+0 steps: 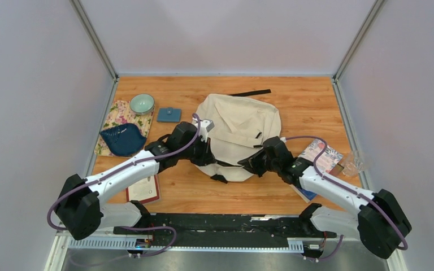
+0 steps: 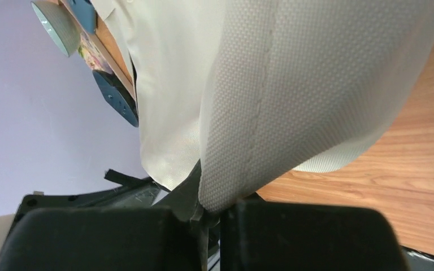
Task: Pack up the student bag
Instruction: Unzip the student bag at the center of the board.
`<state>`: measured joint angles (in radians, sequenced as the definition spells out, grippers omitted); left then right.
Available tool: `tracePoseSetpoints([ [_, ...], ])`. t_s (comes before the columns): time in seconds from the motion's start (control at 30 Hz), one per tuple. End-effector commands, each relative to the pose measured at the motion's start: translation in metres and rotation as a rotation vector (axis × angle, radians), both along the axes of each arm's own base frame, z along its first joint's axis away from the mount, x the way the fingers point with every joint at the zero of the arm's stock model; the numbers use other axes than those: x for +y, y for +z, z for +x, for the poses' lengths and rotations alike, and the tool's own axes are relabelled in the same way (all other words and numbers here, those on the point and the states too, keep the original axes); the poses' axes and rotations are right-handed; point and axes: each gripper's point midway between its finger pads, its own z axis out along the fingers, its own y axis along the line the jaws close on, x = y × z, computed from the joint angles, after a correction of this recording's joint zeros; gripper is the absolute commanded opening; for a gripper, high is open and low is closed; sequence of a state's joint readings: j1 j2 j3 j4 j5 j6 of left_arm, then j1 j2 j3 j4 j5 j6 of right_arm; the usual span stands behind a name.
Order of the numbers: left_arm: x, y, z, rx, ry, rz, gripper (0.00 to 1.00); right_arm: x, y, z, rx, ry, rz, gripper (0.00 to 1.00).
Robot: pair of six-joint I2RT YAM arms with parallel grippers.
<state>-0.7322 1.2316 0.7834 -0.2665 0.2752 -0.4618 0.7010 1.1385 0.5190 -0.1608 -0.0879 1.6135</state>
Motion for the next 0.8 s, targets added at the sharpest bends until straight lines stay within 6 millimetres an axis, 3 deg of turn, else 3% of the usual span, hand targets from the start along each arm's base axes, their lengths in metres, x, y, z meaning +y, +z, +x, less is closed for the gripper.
tracePoseSetpoints([
  [0.0,0.030,0.009,0.002,0.004,0.075,0.128,0.00,-0.041,0.011,-0.003,-0.035,0.037,-0.211,0.00],
  [0.1,0.044,-0.008,0.001,-0.017,0.081,0.177,0.00,-0.055,0.012,0.002,-0.104,0.112,-0.295,0.00],
  [0.13,0.050,-0.022,-0.005,-0.013,0.059,0.209,0.00,-0.058,0.007,0.005,-0.137,0.139,-0.318,0.00],
  [0.2,0.053,-0.028,-0.008,-0.044,0.047,0.195,0.00,-0.073,-0.008,0.012,-0.159,0.180,-0.395,0.00],
  [0.23,0.063,-0.050,-0.019,-0.023,0.042,0.215,0.00,-0.074,-0.010,0.020,-0.198,0.187,-0.401,0.00],
  [0.27,0.066,-0.056,-0.022,-0.038,0.047,0.200,0.00,-0.077,-0.021,0.019,-0.201,0.205,-0.411,0.00],
  [0.3,0.062,-0.048,-0.017,-0.100,0.070,0.135,0.00,-0.079,-0.029,0.017,-0.165,0.225,-0.385,0.00],
  [0.33,0.066,-0.055,-0.023,-0.069,0.100,0.127,0.00,-0.076,-0.032,0.014,-0.145,0.247,-0.353,0.02],
  [0.37,0.064,-0.050,-0.027,-0.056,0.089,0.106,0.00,-0.071,-0.031,0.010,-0.132,0.277,-0.313,0.07],
  [0.4,0.063,-0.044,-0.031,-0.050,0.082,0.089,0.00,-0.063,-0.027,0.003,-0.131,0.313,-0.274,0.14],
  [0.43,0.060,-0.042,-0.033,-0.044,0.081,0.067,0.00,-0.059,-0.022,0.002,-0.148,0.311,-0.259,0.31],
  [0.5,0.057,-0.036,-0.028,-0.082,0.102,0.018,0.00,-0.054,-0.015,-0.006,-0.182,0.310,-0.232,0.50],
  [0.53,0.057,-0.038,-0.028,-0.074,0.116,0.009,0.00,-0.051,0.000,-0.007,-0.210,0.272,-0.178,0.61],
  [0.67,0.047,-0.034,-0.028,-0.041,0.108,-0.021,0.00,-0.054,0.028,-0.024,-0.209,0.201,-0.103,0.67],
  [0.77,0.040,-0.027,-0.022,-0.054,0.103,-0.039,0.00,-0.044,0.039,-0.039,-0.201,0.141,-0.002,0.67],
])
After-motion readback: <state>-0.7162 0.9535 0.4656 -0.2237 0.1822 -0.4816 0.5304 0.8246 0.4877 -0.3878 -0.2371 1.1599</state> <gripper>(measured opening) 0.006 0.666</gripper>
